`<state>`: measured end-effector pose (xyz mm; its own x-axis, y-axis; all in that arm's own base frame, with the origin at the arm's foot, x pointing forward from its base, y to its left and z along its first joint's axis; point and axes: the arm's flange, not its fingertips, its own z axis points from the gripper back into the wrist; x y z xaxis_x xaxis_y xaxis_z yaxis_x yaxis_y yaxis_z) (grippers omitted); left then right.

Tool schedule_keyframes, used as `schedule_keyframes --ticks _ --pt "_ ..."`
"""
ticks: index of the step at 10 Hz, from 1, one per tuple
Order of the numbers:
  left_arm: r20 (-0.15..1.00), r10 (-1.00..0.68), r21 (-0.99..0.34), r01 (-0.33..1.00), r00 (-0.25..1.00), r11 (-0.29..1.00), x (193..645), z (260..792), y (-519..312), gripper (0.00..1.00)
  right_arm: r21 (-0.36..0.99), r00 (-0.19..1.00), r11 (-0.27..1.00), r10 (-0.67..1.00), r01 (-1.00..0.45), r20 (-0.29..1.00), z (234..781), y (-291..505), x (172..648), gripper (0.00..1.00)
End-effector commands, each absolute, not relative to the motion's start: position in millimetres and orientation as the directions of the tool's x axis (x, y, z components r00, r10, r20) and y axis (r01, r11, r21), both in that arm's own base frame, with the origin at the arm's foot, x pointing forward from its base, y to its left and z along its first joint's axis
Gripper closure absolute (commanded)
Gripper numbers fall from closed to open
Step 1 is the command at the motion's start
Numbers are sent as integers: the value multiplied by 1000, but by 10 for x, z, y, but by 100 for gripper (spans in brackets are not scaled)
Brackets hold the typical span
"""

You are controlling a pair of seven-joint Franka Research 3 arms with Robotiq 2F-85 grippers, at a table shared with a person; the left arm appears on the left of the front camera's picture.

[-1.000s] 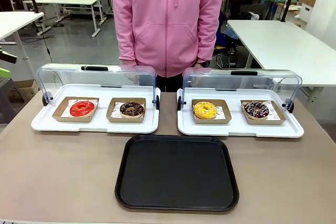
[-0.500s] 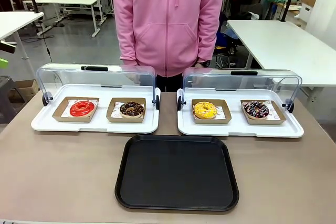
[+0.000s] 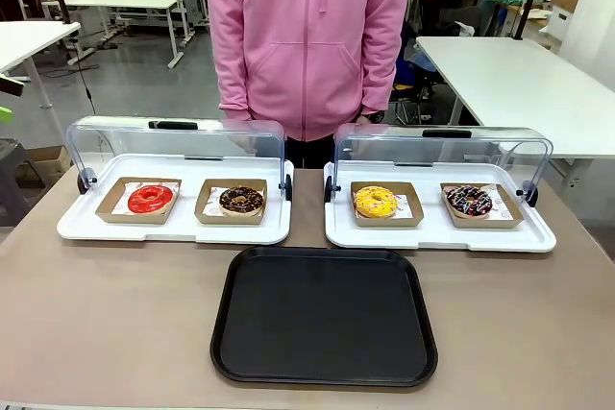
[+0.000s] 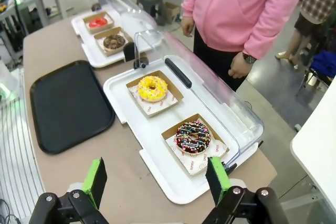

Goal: Move the first donut from the left to the tray.
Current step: Pick up the Paper togo box containing the Donut indicated by the person and place it on the Handle tray.

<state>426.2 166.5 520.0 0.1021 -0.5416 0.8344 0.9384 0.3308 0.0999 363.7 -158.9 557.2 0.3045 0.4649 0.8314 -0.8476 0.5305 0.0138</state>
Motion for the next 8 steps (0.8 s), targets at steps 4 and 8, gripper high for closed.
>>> schedule_keyframes --ticks 4,8 --pt "836 -540 102 941 95 323 4253 5211 1654 0 1 286 524 464 -852 838 5590 -1578 3644 0" --pt "836 -540 102 941 95 323 4253 5211 1654 0 1 286 524 464 -852 838 5590 -1578 3644 0"
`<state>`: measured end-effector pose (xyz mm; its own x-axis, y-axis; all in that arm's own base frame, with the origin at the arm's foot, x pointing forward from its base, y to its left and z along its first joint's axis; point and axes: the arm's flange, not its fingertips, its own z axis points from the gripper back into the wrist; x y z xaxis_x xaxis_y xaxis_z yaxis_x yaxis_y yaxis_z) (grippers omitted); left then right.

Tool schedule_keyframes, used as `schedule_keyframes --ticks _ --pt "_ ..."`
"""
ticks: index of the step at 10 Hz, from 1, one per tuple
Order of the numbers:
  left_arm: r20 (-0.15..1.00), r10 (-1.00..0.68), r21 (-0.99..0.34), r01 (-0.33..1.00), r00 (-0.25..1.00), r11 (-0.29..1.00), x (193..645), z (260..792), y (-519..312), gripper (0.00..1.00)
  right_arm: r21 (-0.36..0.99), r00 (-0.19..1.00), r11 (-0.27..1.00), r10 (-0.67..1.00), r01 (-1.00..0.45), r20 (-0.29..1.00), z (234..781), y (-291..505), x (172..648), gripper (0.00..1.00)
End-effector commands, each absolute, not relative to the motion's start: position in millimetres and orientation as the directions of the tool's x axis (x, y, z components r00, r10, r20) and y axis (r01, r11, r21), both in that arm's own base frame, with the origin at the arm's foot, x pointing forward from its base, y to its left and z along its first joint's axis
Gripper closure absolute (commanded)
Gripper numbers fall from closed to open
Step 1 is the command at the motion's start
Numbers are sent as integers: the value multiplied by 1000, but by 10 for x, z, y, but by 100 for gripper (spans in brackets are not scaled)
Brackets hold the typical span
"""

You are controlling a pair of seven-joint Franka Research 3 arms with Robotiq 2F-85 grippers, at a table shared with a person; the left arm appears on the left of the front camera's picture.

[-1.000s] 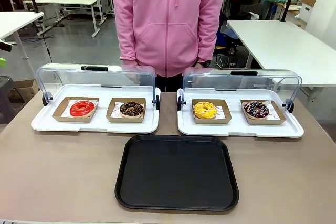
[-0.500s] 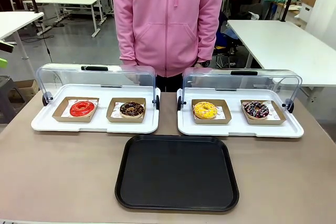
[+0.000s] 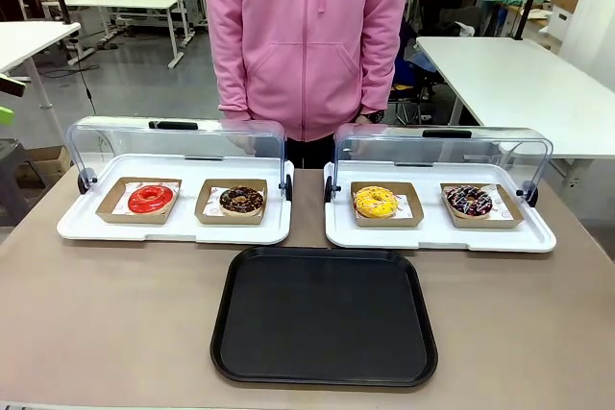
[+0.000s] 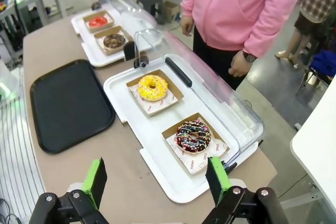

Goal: Move the first donut from the left to the tray.
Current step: Pick up the Paper togo box containing the Donut indicated by the person and place it on the Handle tray.

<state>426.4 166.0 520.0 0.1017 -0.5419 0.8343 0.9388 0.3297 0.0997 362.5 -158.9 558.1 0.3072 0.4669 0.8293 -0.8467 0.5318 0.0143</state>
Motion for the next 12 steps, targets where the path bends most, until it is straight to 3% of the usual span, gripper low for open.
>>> schedule_keyframes --ticks 1,12 --pt "836 -540 102 941 95 323 4253 5211 1654 0 1 286 524 464 -852 838 5590 -1578 3644 0" --pt "836 -540 102 941 95 323 4253 5211 1654 0 1 286 524 464 -852 838 5590 -1578 3644 0"
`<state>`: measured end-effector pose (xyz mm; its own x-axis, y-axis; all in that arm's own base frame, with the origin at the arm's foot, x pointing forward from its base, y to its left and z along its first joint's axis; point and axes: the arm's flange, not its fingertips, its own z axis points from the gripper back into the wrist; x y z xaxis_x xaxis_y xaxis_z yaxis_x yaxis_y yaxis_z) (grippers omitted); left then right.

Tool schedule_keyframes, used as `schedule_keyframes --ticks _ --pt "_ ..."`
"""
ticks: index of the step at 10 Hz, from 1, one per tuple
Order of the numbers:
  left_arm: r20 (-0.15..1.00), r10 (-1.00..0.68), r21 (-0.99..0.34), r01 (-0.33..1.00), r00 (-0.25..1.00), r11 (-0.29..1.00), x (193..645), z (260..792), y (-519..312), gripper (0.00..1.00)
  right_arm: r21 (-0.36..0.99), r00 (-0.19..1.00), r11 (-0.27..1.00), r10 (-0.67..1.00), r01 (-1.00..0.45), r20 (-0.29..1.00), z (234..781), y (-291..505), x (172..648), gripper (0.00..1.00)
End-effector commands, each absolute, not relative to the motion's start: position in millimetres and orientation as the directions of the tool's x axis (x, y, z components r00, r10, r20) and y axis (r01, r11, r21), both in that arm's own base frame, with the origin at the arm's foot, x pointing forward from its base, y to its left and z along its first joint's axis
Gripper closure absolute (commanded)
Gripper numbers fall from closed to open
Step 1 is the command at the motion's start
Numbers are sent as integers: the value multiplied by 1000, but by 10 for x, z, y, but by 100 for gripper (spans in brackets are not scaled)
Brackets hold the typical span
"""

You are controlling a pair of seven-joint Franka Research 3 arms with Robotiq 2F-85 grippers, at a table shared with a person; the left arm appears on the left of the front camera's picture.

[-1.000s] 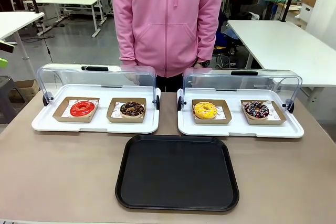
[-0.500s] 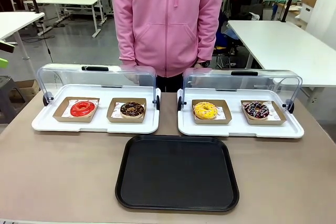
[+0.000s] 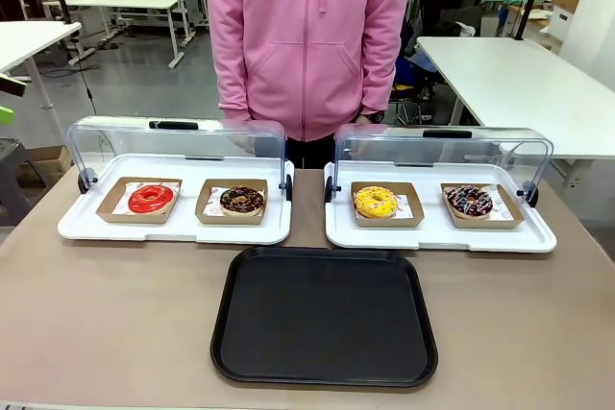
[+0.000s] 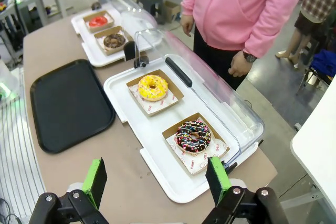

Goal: Move the first donut from the left to the tray.
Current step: Pick up the Paper togo box containing the Donut indicated by the person and place it on the Handle tray.

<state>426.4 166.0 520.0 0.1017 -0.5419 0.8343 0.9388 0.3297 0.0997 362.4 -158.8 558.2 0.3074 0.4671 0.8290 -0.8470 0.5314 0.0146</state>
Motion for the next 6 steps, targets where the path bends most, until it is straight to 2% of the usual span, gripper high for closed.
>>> schedule_keyframes --ticks 1,6 --pt "836 -540 102 941 95 323 4253 5211 1654 0 1 286 524 464 -852 838 5590 -1578 3644 0" --pt "836 -540 102 941 95 323 4253 5211 1654 0 1 286 524 464 -852 838 5590 -1578 3644 0"
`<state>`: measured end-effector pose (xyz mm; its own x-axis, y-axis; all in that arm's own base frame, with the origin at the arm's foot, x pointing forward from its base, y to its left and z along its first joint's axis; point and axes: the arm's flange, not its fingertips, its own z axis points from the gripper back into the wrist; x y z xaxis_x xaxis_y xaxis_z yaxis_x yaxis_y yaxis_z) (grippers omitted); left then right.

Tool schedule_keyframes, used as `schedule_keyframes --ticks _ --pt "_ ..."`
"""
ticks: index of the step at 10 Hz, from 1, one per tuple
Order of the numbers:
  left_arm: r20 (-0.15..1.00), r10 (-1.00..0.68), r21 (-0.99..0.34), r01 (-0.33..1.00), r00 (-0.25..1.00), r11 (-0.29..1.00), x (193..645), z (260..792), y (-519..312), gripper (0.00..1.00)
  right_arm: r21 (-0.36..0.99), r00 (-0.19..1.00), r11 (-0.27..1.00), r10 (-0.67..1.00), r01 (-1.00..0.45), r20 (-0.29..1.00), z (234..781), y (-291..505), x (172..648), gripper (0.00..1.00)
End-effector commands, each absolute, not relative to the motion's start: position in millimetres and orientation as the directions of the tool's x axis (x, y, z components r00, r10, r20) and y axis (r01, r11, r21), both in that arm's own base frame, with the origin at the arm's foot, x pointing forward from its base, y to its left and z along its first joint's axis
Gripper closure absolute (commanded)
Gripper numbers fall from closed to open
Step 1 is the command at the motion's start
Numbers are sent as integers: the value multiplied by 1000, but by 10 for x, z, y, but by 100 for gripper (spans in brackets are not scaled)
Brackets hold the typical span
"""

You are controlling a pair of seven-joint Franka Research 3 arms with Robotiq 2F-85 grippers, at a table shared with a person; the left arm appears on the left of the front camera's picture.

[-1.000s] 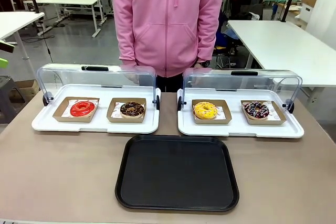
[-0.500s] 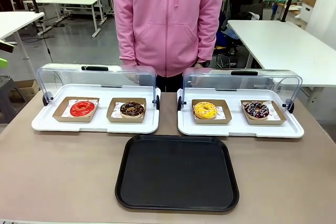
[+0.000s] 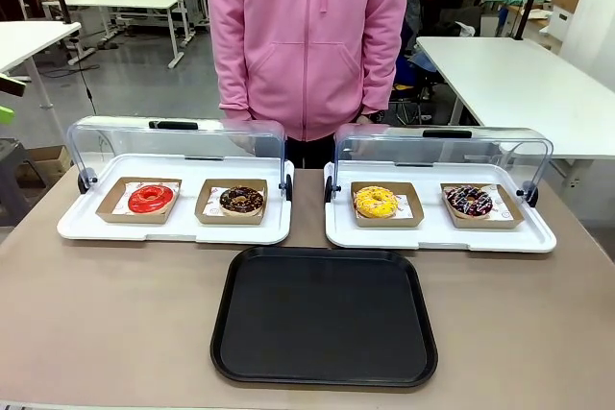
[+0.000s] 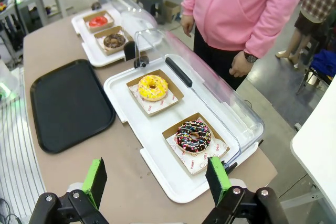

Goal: Move the first donut from the left to the tray.
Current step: Pick up the Paper togo box containing the Donut indicated by the person and place it on the Handle tray.

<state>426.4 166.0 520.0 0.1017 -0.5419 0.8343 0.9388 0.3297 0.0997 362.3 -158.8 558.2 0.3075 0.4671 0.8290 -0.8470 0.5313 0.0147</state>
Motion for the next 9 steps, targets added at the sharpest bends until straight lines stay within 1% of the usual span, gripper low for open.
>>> schedule_keyframes --ticks 1,9 --pt "836 -540 102 941 95 323 4253 5211 1654 0 1 286 524 464 -852 838 5590 -1578 3644 0" --pt "836 -540 102 941 95 323 4253 5211 1654 0 1 286 524 464 -852 838 5590 -1578 3644 0"
